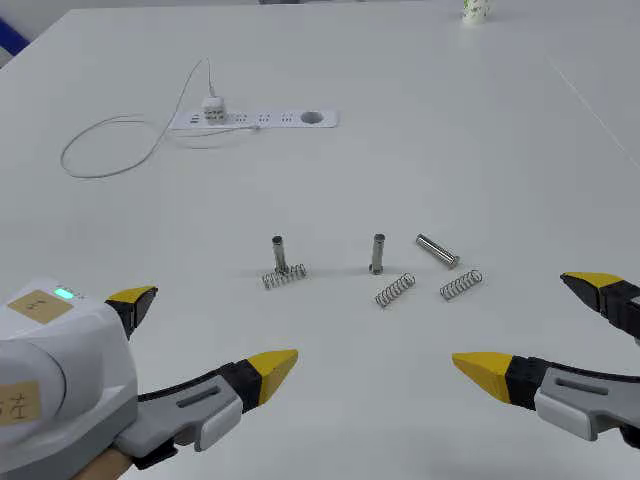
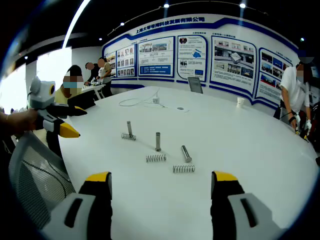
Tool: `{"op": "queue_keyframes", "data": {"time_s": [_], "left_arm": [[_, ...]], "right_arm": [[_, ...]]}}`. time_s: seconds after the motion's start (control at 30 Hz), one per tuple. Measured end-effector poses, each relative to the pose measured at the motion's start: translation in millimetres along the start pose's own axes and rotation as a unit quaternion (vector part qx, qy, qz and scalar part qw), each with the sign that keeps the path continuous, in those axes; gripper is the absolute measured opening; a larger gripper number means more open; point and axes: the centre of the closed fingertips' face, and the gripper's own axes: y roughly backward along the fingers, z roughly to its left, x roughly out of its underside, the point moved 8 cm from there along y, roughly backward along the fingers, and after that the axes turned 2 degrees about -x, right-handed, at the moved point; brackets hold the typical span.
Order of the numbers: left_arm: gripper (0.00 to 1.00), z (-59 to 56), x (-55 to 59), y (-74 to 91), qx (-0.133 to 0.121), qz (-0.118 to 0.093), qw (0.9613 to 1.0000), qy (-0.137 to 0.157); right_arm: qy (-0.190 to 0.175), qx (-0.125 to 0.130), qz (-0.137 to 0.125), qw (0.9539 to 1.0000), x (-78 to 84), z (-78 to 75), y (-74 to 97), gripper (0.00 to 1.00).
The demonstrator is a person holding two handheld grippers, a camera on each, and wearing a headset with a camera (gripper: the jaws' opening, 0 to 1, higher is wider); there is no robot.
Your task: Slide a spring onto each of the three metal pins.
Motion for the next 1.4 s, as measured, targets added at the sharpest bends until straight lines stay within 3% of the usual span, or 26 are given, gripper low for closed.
{"op": "queue_keyframes", "data": {"time_s": [0.3,1.0,1.4], "left_arm": [[0.9,-1.3,0.6,-0.8,0.003,0.007,1.0,0.002],[0.91,-2.1,-2.3,-1.0,0.008,0.002,1.0,0.001],[0.91,-4.4,-1.5,-3.1,0.015,0.004,0.9999,0.003]], "right_arm": [[-0.001,-0.002,0.005,1.0,0.9,-0.8,0.2,0.82],[-0.002,0.002,0.01,0.9999,1.3,-3.1,1.3,0.81],[0.007,-0.007,0.021,0.9997,-3.8,-8.5,-7.3,0.68]]}}
